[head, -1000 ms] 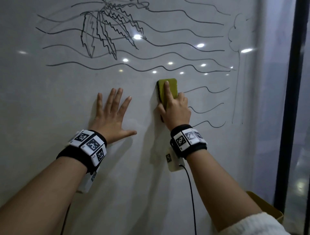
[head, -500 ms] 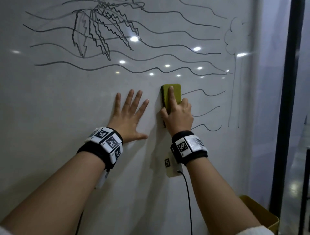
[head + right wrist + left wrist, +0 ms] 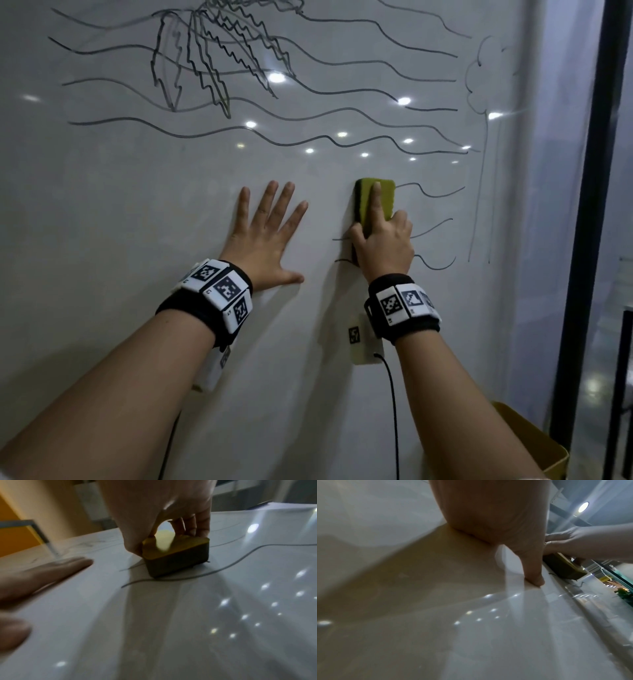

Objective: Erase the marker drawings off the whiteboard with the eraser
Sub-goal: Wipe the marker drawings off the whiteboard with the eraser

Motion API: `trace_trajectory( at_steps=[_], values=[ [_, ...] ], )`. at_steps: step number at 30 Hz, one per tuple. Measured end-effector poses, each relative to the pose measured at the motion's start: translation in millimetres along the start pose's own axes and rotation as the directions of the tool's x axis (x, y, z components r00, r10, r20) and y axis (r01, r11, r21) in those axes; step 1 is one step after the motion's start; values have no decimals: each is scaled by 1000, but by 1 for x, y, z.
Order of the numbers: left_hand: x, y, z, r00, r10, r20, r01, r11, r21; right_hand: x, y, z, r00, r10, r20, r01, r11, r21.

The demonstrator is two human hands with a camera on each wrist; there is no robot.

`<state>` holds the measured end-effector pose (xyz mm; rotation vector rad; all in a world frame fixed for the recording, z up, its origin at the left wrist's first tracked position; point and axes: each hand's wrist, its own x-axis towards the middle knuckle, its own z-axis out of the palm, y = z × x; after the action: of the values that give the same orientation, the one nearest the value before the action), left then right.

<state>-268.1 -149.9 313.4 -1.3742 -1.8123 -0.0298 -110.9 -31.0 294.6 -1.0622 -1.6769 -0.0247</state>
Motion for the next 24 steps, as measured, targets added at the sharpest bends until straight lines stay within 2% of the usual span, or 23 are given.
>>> trace_trajectory(
  at_steps=[2, 7, 9, 15, 17, 21, 22, 24],
  values=[
    [-1, 0, -1, 1000, 1, -1, -1, 1000, -8, -6, -8, 0, 1000, 17, 20, -17, 999, 28],
    [-1, -2, 0, 1000, -2, -4, 2, 1000, -23, -23, -1, 3, 984, -171, 44, 175, 979, -103],
    [-1, -2, -2, 1000, 4, 3, -4, 1000, -31, -13, 7, -2, 987, -158, 23, 160, 978, -136],
    [-2, -1, -4, 1000, 3, 15, -3, 1000, -31, 7, 10, -14, 998, 50, 29, -49, 999, -24],
    [-3, -1, -4, 1000, 2, 19, -2, 999, -35, -6, 0, -10, 998, 19, 53, -18, 1000, -16],
    [-4, 0, -7, 1000, 3, 30, -2, 999, -40, -26, 7, -7, 977, -195, 89, 206, 969, -134],
    [-5, 0, -7, 1000, 2, 31, -1, 999, -39, -23, 14, -9, 978, -193, 84, 205, 966, -159],
    [-5, 0, -8, 999, 1, 39, 0, 999, -36, -14, 26, -12, 994, -89, 57, 97, 983, -156]
  ],
)
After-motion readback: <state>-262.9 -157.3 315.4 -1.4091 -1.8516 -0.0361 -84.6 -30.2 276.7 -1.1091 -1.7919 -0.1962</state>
